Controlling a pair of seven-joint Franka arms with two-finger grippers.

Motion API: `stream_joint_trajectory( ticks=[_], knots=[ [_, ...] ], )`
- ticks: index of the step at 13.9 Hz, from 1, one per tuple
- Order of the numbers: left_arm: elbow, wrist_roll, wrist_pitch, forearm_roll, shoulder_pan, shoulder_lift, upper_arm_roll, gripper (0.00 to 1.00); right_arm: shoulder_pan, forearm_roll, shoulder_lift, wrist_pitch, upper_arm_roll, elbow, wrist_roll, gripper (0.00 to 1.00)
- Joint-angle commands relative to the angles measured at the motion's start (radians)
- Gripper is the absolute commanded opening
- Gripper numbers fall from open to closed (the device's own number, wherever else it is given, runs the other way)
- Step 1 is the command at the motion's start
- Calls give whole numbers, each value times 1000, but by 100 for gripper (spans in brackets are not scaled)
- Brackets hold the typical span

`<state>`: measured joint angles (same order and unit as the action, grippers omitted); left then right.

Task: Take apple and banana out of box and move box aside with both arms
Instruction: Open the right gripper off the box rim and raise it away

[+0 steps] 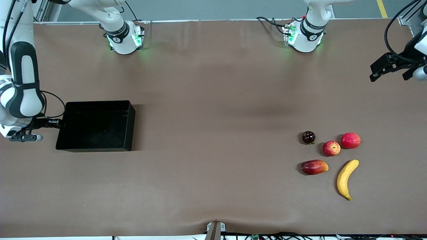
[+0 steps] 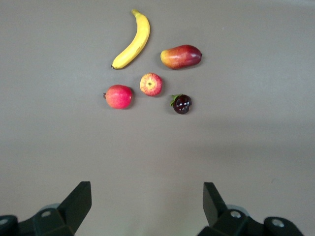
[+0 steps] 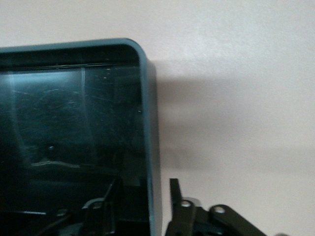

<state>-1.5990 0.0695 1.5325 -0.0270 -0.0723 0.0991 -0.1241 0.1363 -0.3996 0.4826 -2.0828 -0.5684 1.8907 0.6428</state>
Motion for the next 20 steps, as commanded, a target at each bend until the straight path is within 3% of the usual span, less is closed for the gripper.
stream_joint_trajectory(
  ticks=[1,4,8,10,13,17,20],
  knots=[
    [-32,38,-31,22,16,42,9,100,6,-13,-5,177,-4,-146,29,100],
    [-42,61,-34,22,35,41,-6,100,12,-15,-4,303,7,-324,61,100],
    [-58,62,-12,22,35,30,-22,100,63,120,-7,441,45,-543,104,100],
    [-58,62,-8,21,37,30,-29,100,51,136,-18,475,71,-663,104,100],
    [-56,62,5,19,34,30,-45,100,0,142,-108,633,184,-694,87,100],
    [-56,62,41,6,35,2,-45,100,-47,191,-215,760,275,-683,-200,100],
    [-56,62,43,-13,28,2,-45,100,-89,237,-297,796,387,-625,-374,100]
  ],
)
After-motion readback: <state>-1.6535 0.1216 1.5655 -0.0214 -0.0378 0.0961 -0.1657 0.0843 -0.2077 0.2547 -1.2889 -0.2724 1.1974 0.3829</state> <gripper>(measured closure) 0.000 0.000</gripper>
